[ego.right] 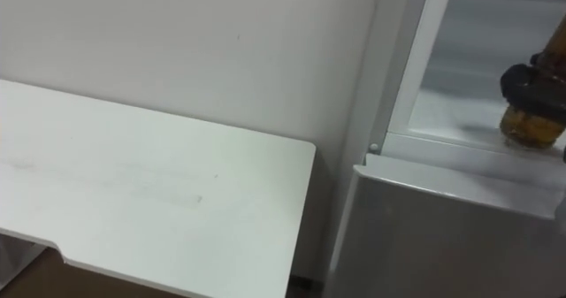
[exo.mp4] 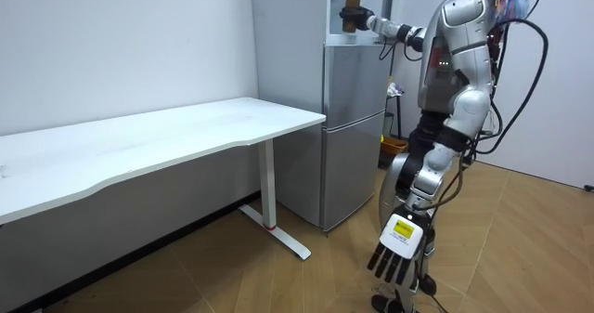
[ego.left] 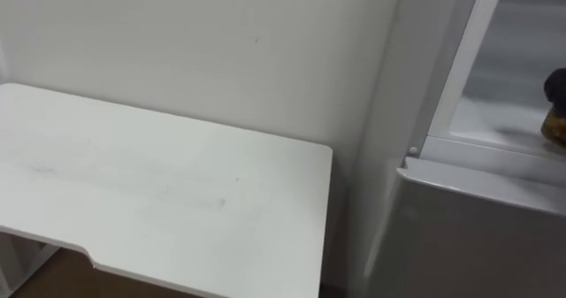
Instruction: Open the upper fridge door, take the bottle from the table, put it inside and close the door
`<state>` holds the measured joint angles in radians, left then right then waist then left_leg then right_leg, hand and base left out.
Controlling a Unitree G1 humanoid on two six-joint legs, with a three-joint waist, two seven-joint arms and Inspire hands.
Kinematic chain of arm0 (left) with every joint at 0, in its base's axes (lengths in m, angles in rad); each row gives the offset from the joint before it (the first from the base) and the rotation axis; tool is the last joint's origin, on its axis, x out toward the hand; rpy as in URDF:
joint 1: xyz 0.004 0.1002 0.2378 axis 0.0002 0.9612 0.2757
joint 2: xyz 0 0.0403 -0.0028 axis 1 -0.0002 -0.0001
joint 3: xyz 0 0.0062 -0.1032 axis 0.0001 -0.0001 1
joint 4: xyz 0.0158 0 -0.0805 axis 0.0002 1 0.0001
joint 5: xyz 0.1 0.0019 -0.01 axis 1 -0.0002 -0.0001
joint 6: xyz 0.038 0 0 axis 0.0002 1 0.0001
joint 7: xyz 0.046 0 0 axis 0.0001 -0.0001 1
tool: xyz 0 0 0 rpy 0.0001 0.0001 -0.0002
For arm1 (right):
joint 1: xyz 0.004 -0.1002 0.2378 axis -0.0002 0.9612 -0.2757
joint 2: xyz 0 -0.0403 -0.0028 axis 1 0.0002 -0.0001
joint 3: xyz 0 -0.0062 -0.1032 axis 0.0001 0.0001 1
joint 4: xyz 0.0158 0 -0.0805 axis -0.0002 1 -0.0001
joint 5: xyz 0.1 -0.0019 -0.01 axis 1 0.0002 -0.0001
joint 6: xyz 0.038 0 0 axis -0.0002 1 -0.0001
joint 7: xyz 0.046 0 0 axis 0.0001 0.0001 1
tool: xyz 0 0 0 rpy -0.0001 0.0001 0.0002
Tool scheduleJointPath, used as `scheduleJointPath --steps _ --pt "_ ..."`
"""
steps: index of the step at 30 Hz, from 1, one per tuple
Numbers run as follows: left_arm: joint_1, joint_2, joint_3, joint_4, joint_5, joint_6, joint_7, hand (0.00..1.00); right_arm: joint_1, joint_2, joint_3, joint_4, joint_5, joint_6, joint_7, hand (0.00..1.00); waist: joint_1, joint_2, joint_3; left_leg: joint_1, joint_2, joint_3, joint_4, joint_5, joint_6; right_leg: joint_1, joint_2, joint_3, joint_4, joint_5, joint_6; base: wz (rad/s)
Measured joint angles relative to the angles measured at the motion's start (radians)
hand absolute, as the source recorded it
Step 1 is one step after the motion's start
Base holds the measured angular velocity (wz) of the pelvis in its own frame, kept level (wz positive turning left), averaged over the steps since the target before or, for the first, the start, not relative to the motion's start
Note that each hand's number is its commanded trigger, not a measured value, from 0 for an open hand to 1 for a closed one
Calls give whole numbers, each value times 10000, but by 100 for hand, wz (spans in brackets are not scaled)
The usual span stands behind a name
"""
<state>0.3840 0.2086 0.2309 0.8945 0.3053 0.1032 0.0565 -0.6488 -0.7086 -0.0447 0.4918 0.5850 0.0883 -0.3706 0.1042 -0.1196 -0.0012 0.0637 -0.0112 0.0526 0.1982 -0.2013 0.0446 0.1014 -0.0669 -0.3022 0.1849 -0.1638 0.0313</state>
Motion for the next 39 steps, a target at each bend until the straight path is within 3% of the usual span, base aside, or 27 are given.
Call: scheduleJointPath --steps 6,9,12,16,21,28,34,39 --pt "26 27 -52 -20 -7 -10 19 0 -4 0 424 91 81 -147 -139 100 324 6 31 13 -5 -32 27 -5 1 118 -8 -43 -14 0 0 3" --pt "78 80 -293 -85 -179 -12 113 0 -5 0 613 117 117 -523 -449 100 484 135 115 -107 -6 -159 103 -44 -11 113 -16 -156 -14 1 0 10" --pt "142 84 -380 -96 -219 -15 232 0 -5 -1 644 123 92 -770 -533 100 658 244 87 -269 -1 -222 230 -53 -23 12 -6 -185 -1 2 -2 5" --pt "241 96 -662 -97 -403 -14 239 0 -8 -1 751 283 111 -1400 -636 100 791 407 90 -430 5 -283 337 -46 -33 -64 -2 -265 -1 16 -25 4" --pt "193 140 -785 -206 -386 -19 212 0 -16 94 1034 657 131 -1953 -621 100 914 343 75 -463 41 -277 337 -19 -70 -83 21 -325 -5 47 -77 0" --pt "178 284 -791 -402 -380 -157 204 0 -16 380 1108 932 -7 -2209 -648 100 980 179 79 -592 62 -351 411 -4 -94 -127 36 -511 -7 80 -127 3" --pt "206 448 -795 -405 -383 -176 175 0 -16 398 1107 1023 81 -2408 -644 100 1161 195 86 -700 58 -439 517 -4 -98 -159 42 -581 -12 86 -136 4" --pt "250 448 -882 -498 -366 -135 77 0 -163 394 1075 1344 183 -2505 -569 100 1229 340 98 -861 53 -538 683 -7 -99 -186 26 -709 5 97 -153 7"
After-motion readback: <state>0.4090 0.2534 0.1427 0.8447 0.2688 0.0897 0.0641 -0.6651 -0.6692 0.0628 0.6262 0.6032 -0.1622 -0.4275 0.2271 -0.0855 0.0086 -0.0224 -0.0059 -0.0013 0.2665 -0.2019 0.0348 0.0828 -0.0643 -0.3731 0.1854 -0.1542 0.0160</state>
